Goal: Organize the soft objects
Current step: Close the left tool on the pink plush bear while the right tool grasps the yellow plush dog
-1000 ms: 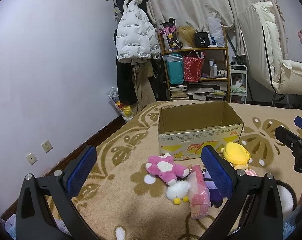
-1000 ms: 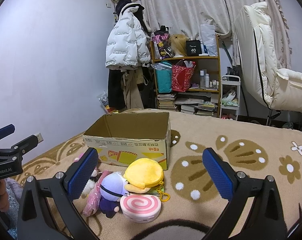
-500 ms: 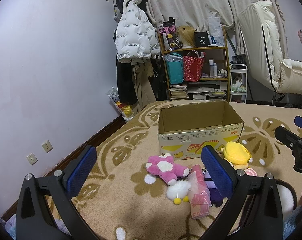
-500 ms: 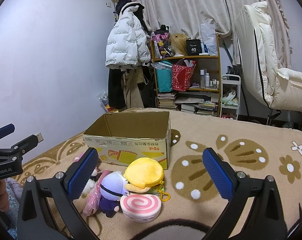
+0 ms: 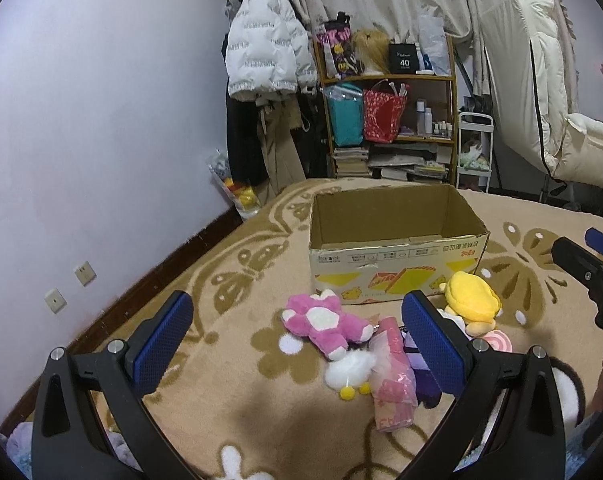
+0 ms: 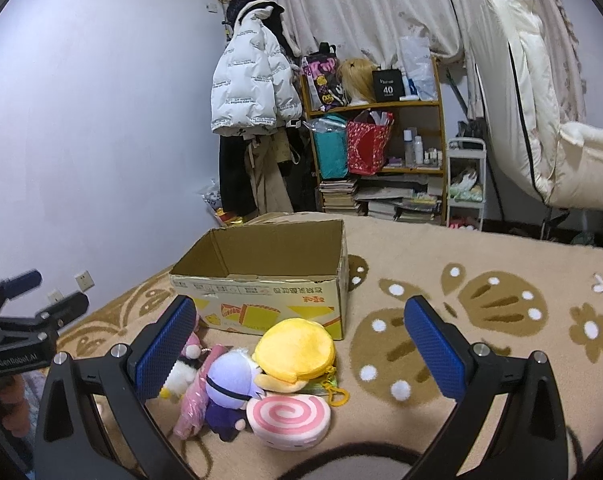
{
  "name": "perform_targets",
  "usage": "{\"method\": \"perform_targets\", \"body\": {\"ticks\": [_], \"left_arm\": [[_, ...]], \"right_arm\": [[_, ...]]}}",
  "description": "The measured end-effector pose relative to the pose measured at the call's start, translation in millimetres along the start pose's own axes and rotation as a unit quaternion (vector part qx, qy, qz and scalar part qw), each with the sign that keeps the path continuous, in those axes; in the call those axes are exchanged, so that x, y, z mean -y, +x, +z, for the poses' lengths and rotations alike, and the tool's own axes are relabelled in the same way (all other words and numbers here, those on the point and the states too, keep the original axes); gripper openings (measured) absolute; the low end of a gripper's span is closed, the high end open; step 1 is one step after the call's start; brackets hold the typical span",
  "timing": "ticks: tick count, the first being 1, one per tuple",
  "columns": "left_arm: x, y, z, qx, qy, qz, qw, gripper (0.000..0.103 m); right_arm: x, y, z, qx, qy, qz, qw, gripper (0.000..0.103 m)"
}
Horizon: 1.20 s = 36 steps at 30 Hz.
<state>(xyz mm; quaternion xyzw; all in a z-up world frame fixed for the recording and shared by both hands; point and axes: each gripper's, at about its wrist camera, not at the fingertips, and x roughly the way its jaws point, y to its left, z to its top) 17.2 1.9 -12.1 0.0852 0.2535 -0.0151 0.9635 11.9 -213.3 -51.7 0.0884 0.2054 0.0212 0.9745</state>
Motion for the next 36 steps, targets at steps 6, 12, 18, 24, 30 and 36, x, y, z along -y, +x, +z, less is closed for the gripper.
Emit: {"method": "perform_targets", "body": {"ticks": [6,12,18,24,30,36], "left_arm": [[5.1,17.8,6.6,-0.022,-0.002,-0.005,0.9997,0.103],[12.8,37.6,14.0,-0.045,0.013,-0.009,0.9988,0.103],[18.1,67.4,21.0,-0.086,0.013,-0.008,0.9961,0.103],[15.7,91.2,24.7,-0.117,0.013,-0.003,0.993,0.103],[5.1,123.1,20.1,-0.145,-0.008,0.01,0.9894,0.103],[2.1,152.7,16.0,-0.169,-0.022,0.001,0.9854,0.103]], "right_arm": [[5.8,20.6,2.7,-0.019,0.019,0.015,1.0,0.103],[6.4,43.3,6.4,-0.04,0.019,0.026,0.999,0.103],[6.2,65.6,10.3,-0.057,0.013,0.03,0.998,0.103],[8.6,91.6,15.3,-0.067,0.014,0.041,0.997,0.103],[14.6,115.0,16.5,-0.077,0.017,0.046,0.996,0.103],[18.0,128.3,6.9,-0.101,0.017,0.049,0.994,0.103]]}}
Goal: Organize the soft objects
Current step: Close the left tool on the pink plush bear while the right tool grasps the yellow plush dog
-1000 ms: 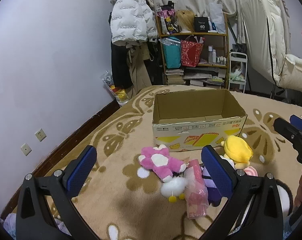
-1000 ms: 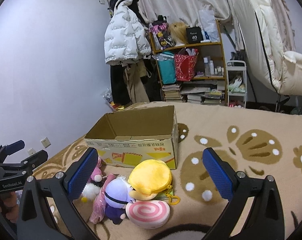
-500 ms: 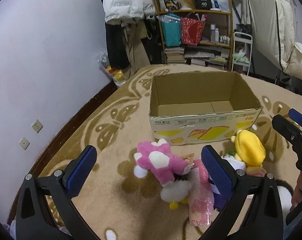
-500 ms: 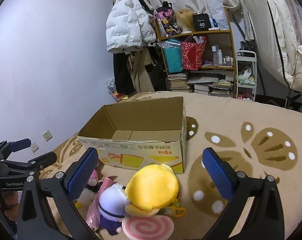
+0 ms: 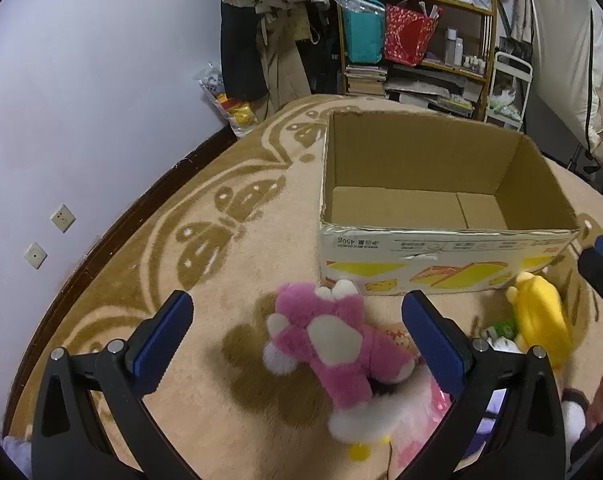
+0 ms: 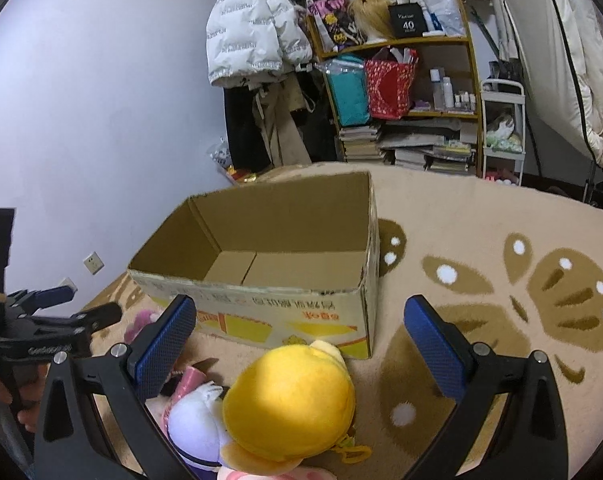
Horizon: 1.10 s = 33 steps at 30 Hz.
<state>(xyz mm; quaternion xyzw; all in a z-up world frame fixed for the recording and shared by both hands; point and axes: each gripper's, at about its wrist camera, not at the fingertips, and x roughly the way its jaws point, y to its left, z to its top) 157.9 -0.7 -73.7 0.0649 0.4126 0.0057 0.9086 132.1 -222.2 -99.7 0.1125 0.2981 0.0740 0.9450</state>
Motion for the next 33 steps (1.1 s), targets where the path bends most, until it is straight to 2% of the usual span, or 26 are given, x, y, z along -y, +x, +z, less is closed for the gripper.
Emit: {"method": "perform_targets", "body": {"ticks": [6,14,19,23,33], "left_arm": [[7.4,29.2,1.0,-0.008,0.003,0.007,0.9999,0.103],[8.6,60.2,-2.9,-0.046,-0.01,-0.002,0.9989,0.103],[8.6,72.3,-9.3,-0.066,-0.011,-0.003,0.9978,0.103],[9.2,81.5,-14.6,-0.08,-0.013,-0.006,0.9967,0.103],[14.0,93.8,-24.3,-0.103,-0.024,-0.022,0.9942,0.103]], "right_arm": [[-2.0,10.5,-7.5,-0.029,-0.007,0.006,1.0,0.103],[-3.3,26.8,-23.2,-0.077,-0.008,0.008,0.997,0.103],[-4.0,37.1,-31.9,-0.108,-0.007,0.009,0.994,0.099],[-7.5,44.4,-37.2,-0.131,-0.011,0.006,0.991,0.091],[-9.2,44.8,-38.2,-0.141,-0.011,-0.006,0.99,0.086]]}}
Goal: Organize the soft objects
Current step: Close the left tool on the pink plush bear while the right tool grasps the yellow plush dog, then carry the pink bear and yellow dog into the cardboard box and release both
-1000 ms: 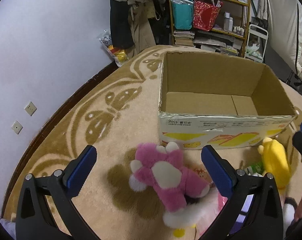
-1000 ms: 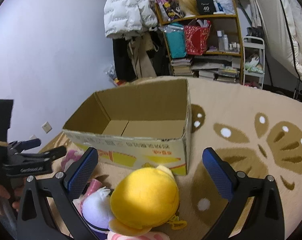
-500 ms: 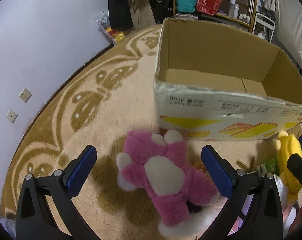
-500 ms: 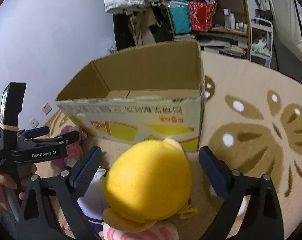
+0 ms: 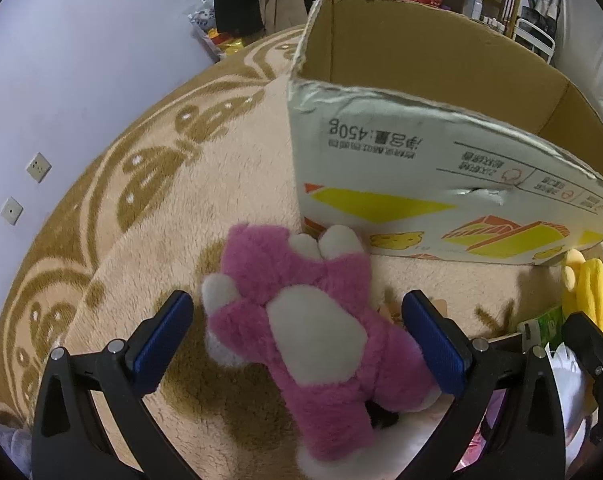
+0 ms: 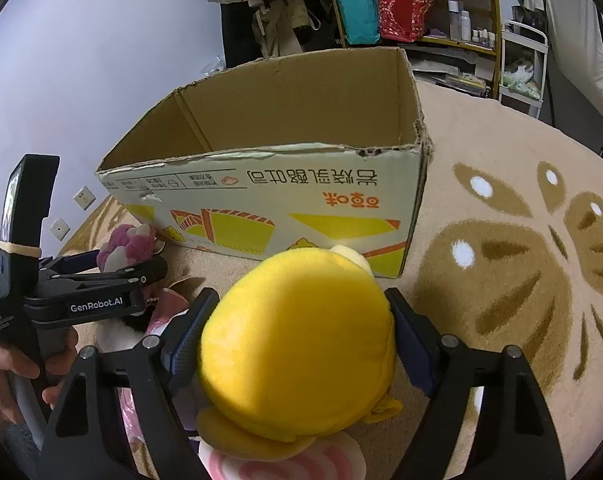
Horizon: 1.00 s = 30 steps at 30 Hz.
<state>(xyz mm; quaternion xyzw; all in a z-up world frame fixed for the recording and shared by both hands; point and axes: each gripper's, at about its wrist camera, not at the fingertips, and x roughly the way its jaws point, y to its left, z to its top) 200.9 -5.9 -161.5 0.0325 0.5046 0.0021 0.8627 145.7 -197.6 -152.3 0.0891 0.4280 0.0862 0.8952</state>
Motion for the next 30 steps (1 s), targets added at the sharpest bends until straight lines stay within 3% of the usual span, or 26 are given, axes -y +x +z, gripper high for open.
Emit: {"method": "perform_targets", "body": {"ticks": [6,12,20,22,30], "left_arm": [[-3.2,0.2,-1.6,-0.001,-0.009,-0.001,1.0,0.1],[-9.2,3.5,-5.2,-0.013,-0.028,-0.026,0.9992,0.08],[-5.2,-2.3,-12.9,-0.005,-0.021,-0.042,0.9989,0.061],[-6.1,-4.5,-14.9,-0.005,-0.023,-0.049,0.9985,0.049],[-9.7,-9.4,-15.5,0.004,-0.022,-0.053,0.9983,0.046]], "right_arm": [[-1.0,-3.3,-0.7,0.0,0.007,-0.003,1.0,0.084],[-1.5,-4.5,-0.8,0.006,0.006,-0.006,1.0,0.083],[-2.0,-4.8,-0.8,0.011,0.002,-0.007,1.0,0.08],[-2.3,-7.4,-0.9,0.017,0.003,-0.005,1.0,0.08],[-3.5,-19.8,-5.5,0.037,0.007,-0.001,0.999,0.08]]}}
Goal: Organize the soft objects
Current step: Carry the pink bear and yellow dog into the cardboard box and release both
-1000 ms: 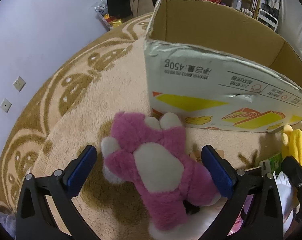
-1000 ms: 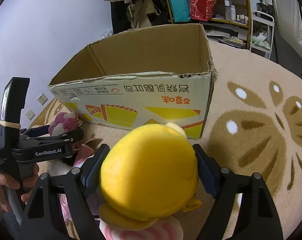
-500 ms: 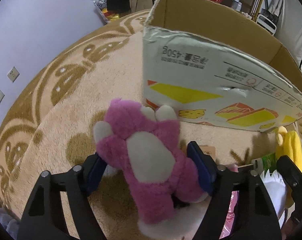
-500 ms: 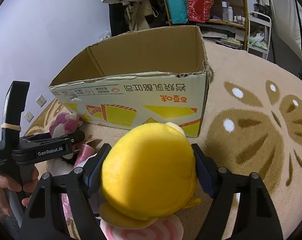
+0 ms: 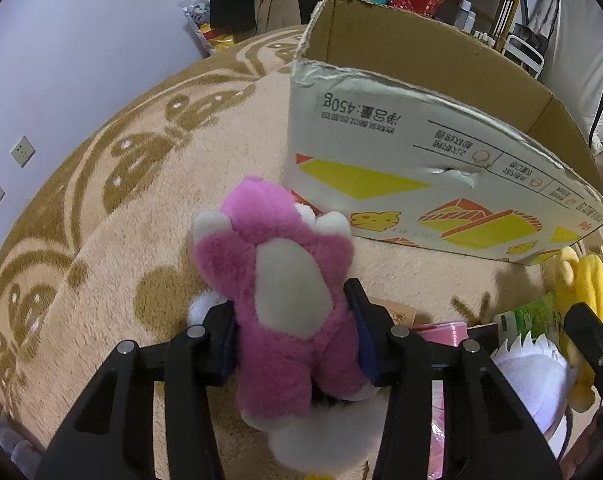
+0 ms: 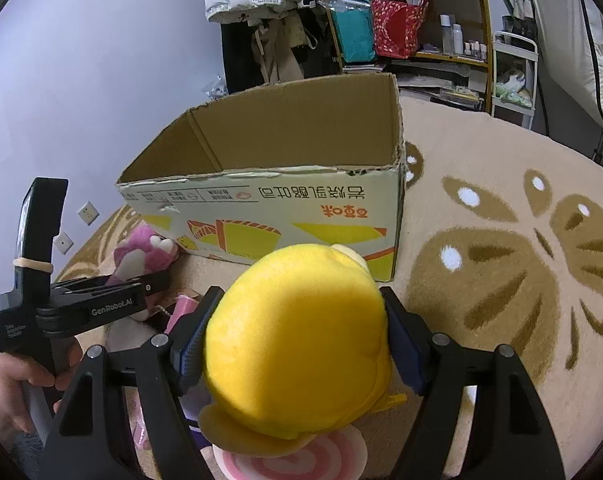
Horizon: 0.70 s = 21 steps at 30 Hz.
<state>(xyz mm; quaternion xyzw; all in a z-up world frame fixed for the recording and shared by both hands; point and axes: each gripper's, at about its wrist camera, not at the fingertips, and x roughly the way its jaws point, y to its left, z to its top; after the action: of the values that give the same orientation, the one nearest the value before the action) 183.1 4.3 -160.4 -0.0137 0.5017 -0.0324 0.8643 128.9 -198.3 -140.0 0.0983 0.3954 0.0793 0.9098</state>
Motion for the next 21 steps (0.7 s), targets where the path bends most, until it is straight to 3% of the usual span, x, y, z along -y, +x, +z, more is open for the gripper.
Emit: {"method": "perform_targets", "body": {"ticks": [7,11,21], "left_arm": [[-5.4,-10.7,-0.4,0.021,-0.005,0.014,0.9997,0.046],[-11.8,-18.8,0.9,0.033,-0.02,0.006,0.9992,0.046],[-16.5,-53.2,5.4,0.095,-0.003,0.036,0.9948,0.046]], "right_arm": [[4.2,-11.1,-4.3,0.009,0.008,-0.003,1.0,0.08],[3.7,-20.5,-2.5,0.03,0.005,-0.005,1.0,0.08],[-5.9,-57.2,8.0,0.095,-0.012,-0.008,0.995,0.08]]}}
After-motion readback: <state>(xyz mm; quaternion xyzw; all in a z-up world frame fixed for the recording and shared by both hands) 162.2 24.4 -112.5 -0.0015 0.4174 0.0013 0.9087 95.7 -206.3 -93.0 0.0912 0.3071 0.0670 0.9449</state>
